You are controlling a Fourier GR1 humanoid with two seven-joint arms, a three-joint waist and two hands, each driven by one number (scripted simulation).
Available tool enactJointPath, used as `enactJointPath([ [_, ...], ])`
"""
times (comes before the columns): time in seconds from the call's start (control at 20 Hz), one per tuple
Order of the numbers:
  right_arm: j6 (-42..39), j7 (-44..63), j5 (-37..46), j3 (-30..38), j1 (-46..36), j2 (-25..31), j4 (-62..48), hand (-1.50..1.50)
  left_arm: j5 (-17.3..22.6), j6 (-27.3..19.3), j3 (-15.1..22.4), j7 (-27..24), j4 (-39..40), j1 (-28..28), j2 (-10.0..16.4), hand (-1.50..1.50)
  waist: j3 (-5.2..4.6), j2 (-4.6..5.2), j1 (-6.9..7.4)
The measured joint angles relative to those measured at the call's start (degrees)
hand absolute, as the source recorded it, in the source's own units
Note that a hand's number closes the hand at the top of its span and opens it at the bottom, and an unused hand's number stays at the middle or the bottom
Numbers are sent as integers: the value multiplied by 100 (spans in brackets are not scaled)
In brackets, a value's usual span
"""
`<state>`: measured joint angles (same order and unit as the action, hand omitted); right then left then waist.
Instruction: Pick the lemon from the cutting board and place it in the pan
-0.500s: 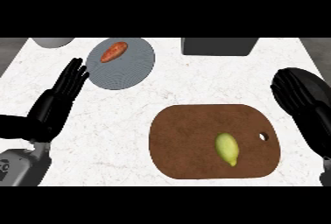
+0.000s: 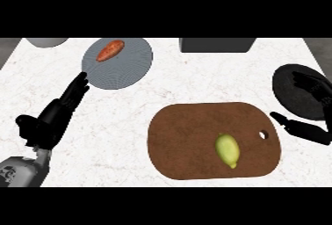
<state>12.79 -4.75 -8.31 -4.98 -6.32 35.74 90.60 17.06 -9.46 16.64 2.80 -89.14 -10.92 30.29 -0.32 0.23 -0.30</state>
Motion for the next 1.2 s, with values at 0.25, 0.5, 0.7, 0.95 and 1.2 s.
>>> enactJointPath([
  [0.25, 1195, -1345, 619, -155, 573, -1165, -454, -150, -149, -35, 124, 203, 33, 77, -76, 0, 33, -10, 5],
  [0.5, 1428, -1268, 1405, -641, 983, -1243, -448, -150, -290, 34, 81, 386, 76, -5, -190, 0, 30, -22, 6],
  [0.7, 1422, -155, 2219, -915, 1120, -678, 54, -150, -358, 57, 87, 428, 141, -43, -255, 0, 19, -32, -16],
  [0.95, 622, 1561, 2962, -1327, 914, 46, 657, -150, -431, 29, 117, 510, 93, -56, -321, 0, 5, -41, 29],
  [1.2, -681, 3244, 3149, -1867, 546, 433, 1358, -150, -428, 98, 93, 563, 34, -53, -310, 0, 1, -40, 84],
])
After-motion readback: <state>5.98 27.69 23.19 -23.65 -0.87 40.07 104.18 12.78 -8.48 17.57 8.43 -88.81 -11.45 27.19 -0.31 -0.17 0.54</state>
